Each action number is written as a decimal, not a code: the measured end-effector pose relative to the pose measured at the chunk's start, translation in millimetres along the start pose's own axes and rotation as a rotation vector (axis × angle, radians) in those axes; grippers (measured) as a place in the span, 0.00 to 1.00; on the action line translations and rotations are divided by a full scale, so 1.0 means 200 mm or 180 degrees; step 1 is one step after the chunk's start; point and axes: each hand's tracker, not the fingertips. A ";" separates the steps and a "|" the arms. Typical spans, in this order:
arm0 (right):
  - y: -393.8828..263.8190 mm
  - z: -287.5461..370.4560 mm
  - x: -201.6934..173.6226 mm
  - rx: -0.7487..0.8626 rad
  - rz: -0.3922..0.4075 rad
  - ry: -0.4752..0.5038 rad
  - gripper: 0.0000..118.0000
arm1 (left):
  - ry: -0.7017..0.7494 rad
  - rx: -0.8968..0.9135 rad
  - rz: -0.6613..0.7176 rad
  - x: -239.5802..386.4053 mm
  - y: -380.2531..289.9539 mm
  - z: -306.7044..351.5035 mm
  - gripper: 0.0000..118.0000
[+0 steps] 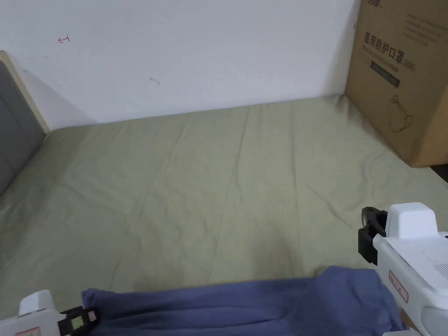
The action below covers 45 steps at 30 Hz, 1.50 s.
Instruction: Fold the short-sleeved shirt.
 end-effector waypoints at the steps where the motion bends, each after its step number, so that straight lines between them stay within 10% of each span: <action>1: 0.00 0.00 0.00 0.0008 -0.0013 0.0009 0.00 | 0.0055 0.0038 -0.0017 -0.03 0.01 0.03 0.04; 13: -0.01 0.03 0.02 0.0039 -0.0063 0.0152 0.00 | 0.0308 -0.0369 -0.0297 0.41 0.03 0.22 0.04; 29: -0.05 0.08 0.14 0.0015 -0.0105 0.0088 0.00 | -0.0171 -0.1228 -0.0959 1.25 -0.21 -0.52 0.05; 31: -0.05 0.09 0.15 0.0002 -0.0109 0.0080 0.00 | -0.0178 -0.1247 -0.1006 1.27 -0.26 -0.56 0.14; 36: -0.05 0.09 0.18 -0.0020 -0.0092 0.0050 0.00 | -0.0401 -0.1165 -0.0774 1.24 -0.26 -0.49 0.84; 45: -0.03 0.08 0.15 -0.0002 -0.0124 0.0058 0.00 | -0.0123 0.0083 -0.1017 1.07 -0.11 -0.11 0.83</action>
